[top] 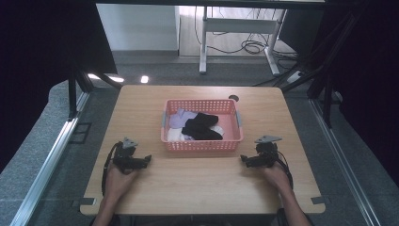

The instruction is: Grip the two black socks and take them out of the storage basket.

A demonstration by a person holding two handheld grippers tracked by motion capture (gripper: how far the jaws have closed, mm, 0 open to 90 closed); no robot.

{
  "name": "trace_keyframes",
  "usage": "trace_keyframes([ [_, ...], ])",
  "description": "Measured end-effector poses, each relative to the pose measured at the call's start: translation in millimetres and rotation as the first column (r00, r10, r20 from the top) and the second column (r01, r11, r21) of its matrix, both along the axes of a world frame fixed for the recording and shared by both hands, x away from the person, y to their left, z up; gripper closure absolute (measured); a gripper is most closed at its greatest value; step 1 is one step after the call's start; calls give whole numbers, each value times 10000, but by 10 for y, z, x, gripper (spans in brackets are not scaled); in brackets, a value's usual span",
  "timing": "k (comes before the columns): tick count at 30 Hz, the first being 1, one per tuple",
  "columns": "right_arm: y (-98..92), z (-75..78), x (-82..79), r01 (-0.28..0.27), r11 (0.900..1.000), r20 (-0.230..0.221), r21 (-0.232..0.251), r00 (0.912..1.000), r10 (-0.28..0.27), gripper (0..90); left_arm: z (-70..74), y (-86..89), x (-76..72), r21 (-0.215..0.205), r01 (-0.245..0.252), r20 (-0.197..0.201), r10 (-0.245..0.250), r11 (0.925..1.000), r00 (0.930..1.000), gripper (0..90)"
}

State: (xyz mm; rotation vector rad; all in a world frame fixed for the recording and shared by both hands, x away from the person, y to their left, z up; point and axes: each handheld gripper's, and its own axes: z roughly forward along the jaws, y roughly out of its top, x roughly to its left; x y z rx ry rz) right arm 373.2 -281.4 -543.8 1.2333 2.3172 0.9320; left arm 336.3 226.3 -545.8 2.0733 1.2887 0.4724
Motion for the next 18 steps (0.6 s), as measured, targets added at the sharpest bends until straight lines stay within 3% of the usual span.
trace_keyframes([
  [18,19,77,0,-62,9998,-516,-208,9987,52,30,-1,-1,0,-16,-6,8,6,10000,10000,124],
])
